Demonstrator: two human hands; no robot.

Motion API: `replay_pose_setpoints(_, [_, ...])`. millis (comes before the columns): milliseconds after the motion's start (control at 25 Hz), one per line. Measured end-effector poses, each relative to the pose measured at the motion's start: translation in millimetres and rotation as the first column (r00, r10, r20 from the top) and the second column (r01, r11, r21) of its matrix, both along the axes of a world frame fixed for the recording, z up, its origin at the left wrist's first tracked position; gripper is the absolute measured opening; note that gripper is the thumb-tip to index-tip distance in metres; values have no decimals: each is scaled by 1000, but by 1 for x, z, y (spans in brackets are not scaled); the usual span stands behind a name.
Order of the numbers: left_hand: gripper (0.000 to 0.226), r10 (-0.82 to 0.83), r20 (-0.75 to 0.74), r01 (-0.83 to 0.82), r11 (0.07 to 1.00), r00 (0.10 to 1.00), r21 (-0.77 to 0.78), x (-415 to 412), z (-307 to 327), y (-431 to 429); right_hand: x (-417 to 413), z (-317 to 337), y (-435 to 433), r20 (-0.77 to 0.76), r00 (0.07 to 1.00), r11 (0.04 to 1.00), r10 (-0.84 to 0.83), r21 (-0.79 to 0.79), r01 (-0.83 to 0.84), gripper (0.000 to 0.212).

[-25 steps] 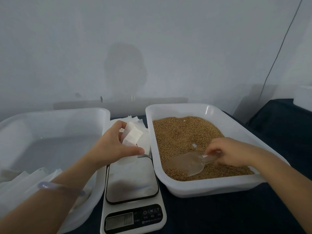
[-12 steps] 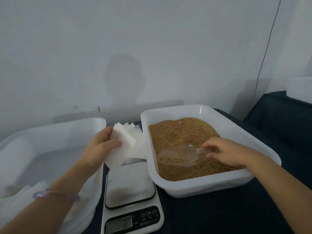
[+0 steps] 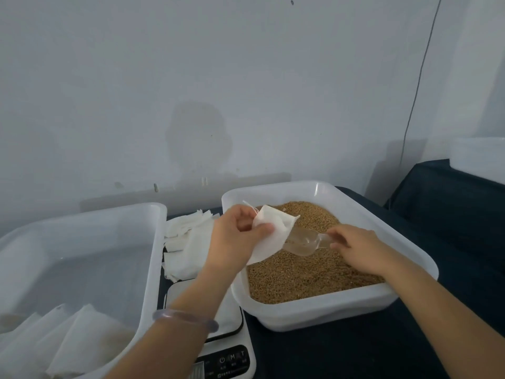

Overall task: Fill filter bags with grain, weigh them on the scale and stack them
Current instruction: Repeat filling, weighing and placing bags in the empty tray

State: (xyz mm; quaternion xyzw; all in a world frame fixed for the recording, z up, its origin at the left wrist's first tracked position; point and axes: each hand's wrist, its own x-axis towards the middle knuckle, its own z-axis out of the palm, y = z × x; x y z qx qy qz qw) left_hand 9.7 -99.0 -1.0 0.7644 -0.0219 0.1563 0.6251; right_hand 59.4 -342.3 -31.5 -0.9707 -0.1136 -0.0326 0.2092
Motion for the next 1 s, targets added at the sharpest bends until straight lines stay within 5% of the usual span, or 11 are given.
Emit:
replay_pose_setpoints(160, [39,83,32,-86,993,996,85,2,-20,-4,-2,2,1,16,1000,998,16,65,-17,30])
replay_pose_setpoints(320, [17,165,34,-168,962,986,215,3,-23,-5,-7,7,5,38,999,997,18,80,-21,32])
replay_pose_setpoints(560, [34,231,-103,-193,936,967,295,6,-27,-6,-24,35,-8,69,998,990,-8,144,-2,35])
replay_pose_setpoints(760, [28,213,-104,-171,934,972,314,9,-28,-8,-39,80,-27,59,998,994,36,100,-42,26])
replay_pose_setpoints(1000, [32,207,-47,-184,935,977,303,9,-30,-8,-38,97,-20,33,999,988,20,-153,-15,26])
